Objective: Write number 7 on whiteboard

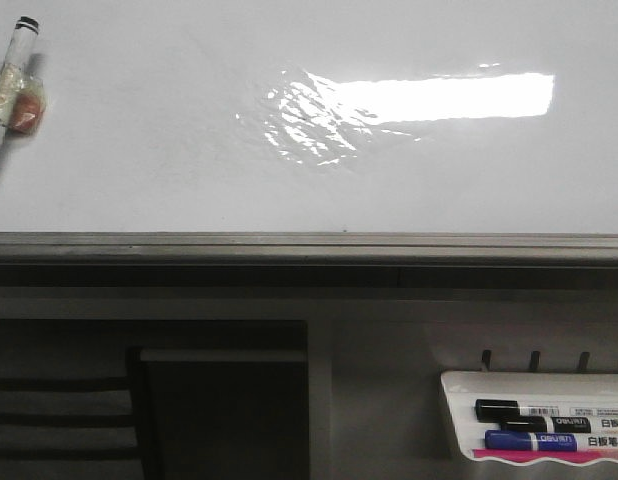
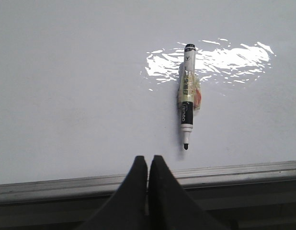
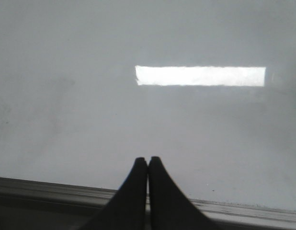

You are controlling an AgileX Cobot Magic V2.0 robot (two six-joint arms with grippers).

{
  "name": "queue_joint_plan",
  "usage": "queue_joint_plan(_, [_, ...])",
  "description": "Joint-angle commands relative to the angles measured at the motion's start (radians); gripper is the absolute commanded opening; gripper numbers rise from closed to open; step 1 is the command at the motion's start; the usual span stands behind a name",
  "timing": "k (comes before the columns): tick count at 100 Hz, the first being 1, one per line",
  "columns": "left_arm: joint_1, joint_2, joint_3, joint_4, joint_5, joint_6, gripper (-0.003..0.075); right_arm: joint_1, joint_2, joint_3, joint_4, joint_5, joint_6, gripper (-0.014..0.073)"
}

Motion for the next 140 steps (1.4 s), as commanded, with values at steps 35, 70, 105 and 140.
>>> queue_joint_plan(35, [0.001,-0.031,0.034,-0.008,-0.077,-0.009,-0.0020,-0.007,-0.020,0.032,-0.014,-0.085,-0.004,-0.0046])
queue_joint_plan(70, [0.001,-0.031,0.034,-0.008,-0.077,-0.009,-0.0020,-0.007,-0.020,0.032,-0.014,-0.085,-0.004,-0.0046])
queue_joint_plan(105, [0.001,-0.031,0.034,-0.019,-0.109,-0.010,-0.0020,-0.007,-0.020,0.032,-0.014,-0.132,-0.004,-0.0046])
queue_joint_plan(140, [0.001,0.021,-0.185,-0.100,-0.017,-0.010,-0.0020,-0.007,0.001,-0.165,0.165,0.047,-0.013,-0.0046])
